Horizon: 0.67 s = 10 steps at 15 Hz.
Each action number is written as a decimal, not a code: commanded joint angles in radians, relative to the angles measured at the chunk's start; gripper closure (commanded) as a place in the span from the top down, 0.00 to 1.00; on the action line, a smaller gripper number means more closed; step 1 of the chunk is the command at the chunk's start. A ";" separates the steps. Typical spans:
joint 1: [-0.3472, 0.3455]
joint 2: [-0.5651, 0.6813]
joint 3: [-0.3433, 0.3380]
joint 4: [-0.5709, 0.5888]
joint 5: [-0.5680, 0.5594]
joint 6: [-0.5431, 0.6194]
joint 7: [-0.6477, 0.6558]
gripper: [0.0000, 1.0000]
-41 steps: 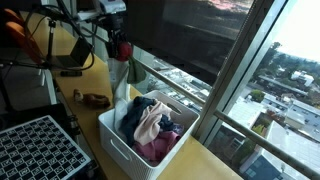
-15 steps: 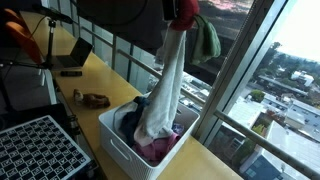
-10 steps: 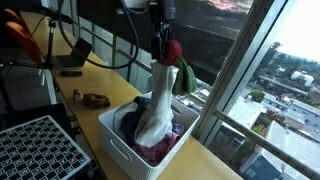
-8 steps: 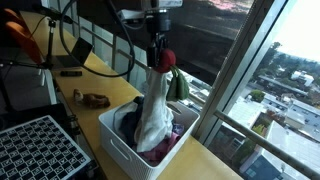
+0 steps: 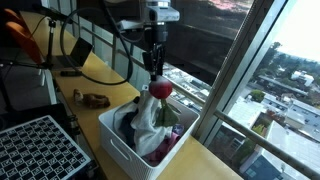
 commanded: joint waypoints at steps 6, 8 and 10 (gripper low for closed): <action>0.044 -0.198 0.045 -0.066 -0.023 -0.060 0.023 1.00; 0.068 -0.194 0.083 -0.101 -0.011 -0.031 0.047 1.00; 0.097 -0.142 0.119 -0.131 0.006 0.021 0.076 1.00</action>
